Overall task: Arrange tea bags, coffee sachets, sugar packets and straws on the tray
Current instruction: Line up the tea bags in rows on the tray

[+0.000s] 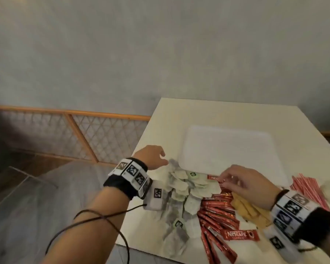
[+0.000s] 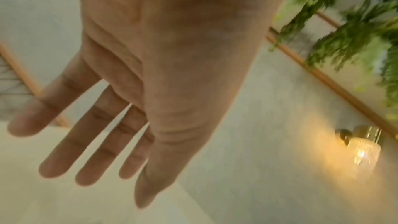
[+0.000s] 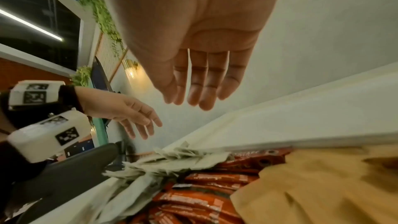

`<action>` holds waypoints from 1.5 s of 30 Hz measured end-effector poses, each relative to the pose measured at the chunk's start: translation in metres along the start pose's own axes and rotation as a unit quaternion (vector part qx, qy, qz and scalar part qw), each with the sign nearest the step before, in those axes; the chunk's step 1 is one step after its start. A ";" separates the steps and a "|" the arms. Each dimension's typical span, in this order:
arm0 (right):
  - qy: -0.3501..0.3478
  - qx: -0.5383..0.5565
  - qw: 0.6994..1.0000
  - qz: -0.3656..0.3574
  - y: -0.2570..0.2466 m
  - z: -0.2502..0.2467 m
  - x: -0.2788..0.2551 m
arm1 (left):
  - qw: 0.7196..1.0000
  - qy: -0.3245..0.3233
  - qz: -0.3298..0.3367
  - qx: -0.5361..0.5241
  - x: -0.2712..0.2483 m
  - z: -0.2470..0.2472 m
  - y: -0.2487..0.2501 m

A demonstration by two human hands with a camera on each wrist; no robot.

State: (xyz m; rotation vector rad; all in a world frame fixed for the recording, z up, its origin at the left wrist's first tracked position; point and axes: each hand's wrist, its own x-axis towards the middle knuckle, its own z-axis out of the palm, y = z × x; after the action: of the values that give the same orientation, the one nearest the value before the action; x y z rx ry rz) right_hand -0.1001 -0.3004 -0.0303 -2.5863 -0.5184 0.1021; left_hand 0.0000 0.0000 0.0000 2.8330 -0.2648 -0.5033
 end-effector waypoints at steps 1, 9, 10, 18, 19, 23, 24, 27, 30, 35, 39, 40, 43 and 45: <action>-0.006 -0.006 1.000 0.005 0.000 0.004 0.011 | 1.000 -0.013 -0.005 0.016 0.007 0.006 0.008; -0.141 -0.082 0.987 0.005 0.000 0.045 0.049 | 0.996 -0.006 0.089 0.009 0.017 0.053 0.039; -0.129 -0.088 0.988 0.013 -0.002 0.047 0.052 | 0.993 -0.017 0.114 -0.007 0.015 0.054 0.041; 0.024 0.016 0.994 0.103 -0.008 0.035 0.065 | 0.965 -0.066 0.182 -0.176 0.006 0.080 0.062; 0.046 0.029 0.993 0.109 -0.012 0.032 0.068 | 0.961 -0.055 0.189 -0.192 0.009 0.085 0.065; 0.112 0.092 0.979 0.146 -0.026 0.028 0.076 | 0.945 0.004 0.210 -0.250 0.020 0.098 0.075; 0.121 0.106 0.976 0.149 -0.028 0.027 0.077 | 0.940 0.016 0.214 -0.265 0.020 0.098 0.078; 0.122 0.170 0.967 0.147 -0.027 0.022 0.073 | 0.935 0.027 0.223 -0.273 0.021 0.091 0.081; 0.104 0.260 0.949 0.143 -0.016 0.019 0.063 | 0.946 0.023 0.187 -0.263 0.025 0.084 0.075; -0.076 0.007 0.991 0.107 0.010 0.028 0.048 | 0.937 0.039 0.106 -0.331 0.039 0.070 0.067; -0.152 -0.083 0.980 0.095 0.019 0.038 0.048 | 0.929 0.049 0.085 -0.357 0.052 0.059 0.070; -0.151 -0.081 0.981 0.095 0.019 0.038 0.049 | 0.927 0.054 0.080 -0.363 0.054 0.055 0.071; -0.134 -0.074 0.984 0.088 0.021 0.036 0.051 | 0.925 0.072 0.069 -0.366 0.061 0.045 0.073; -0.116 -0.060 0.988 0.084 0.023 0.031 0.055 | 0.926 0.080 0.074 -0.361 0.067 0.040 0.072</action>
State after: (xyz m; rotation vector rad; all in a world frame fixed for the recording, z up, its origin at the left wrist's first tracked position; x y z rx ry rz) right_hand -0.0469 -0.2840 -0.0677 -2.7506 -0.3965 0.4463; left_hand 0.0382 -0.0923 -0.0376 2.0972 -0.2037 -0.2572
